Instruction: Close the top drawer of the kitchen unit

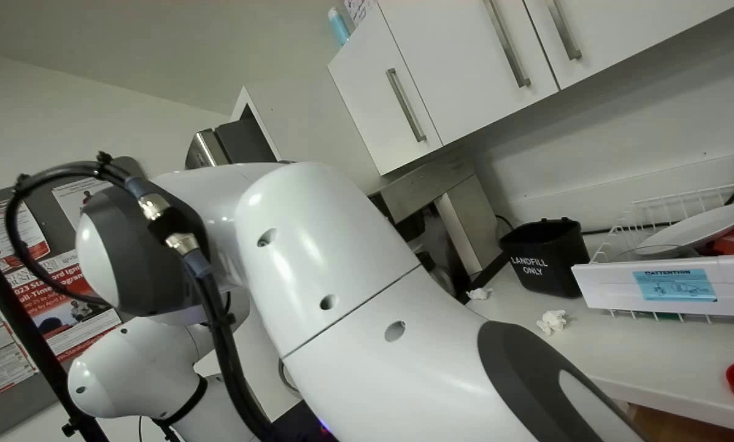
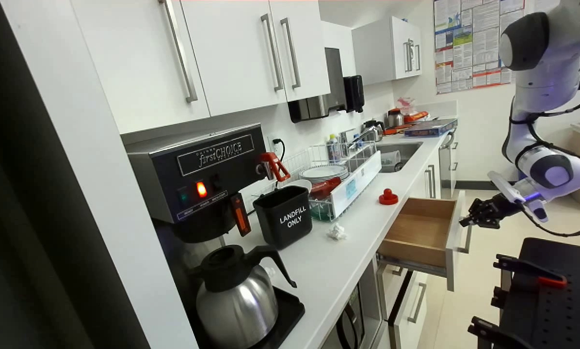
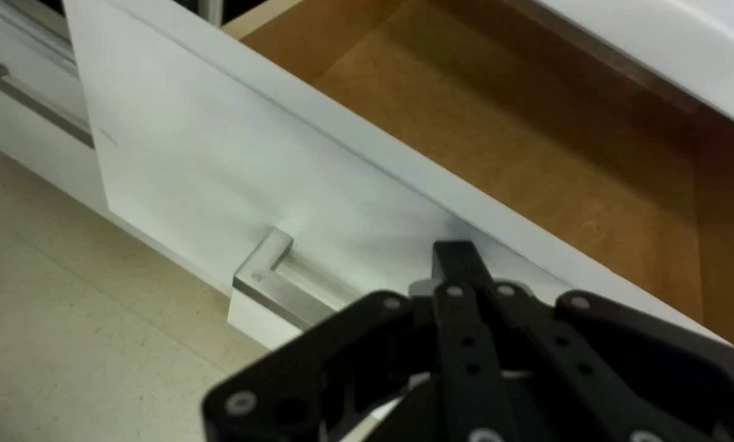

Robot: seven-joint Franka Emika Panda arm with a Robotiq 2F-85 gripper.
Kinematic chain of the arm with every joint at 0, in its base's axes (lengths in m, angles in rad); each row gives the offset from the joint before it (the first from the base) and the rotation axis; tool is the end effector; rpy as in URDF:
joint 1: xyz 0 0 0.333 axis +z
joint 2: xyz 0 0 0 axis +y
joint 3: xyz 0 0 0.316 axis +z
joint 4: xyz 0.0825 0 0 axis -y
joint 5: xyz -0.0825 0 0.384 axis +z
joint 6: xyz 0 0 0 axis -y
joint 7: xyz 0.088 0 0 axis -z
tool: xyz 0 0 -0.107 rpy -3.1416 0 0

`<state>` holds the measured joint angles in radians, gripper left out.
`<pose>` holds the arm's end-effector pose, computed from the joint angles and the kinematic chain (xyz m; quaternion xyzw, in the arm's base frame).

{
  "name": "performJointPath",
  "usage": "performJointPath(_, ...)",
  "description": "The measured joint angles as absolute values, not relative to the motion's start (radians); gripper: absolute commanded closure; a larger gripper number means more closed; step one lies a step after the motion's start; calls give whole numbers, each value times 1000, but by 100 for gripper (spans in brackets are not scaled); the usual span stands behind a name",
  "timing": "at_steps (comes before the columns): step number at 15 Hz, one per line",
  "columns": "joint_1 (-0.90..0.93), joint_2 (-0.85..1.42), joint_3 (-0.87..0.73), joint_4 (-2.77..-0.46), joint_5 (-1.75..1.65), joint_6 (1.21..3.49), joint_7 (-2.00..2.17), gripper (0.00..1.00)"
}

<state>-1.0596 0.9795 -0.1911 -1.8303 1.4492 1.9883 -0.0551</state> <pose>0.2213 -0.5009 -0.0158 -0.3443 0.8124 -0.0161 0.4703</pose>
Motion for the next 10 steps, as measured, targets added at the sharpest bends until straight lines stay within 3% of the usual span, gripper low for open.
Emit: performJointPath(10,-888,1139,-151,-1576,1614,1982,130,100)
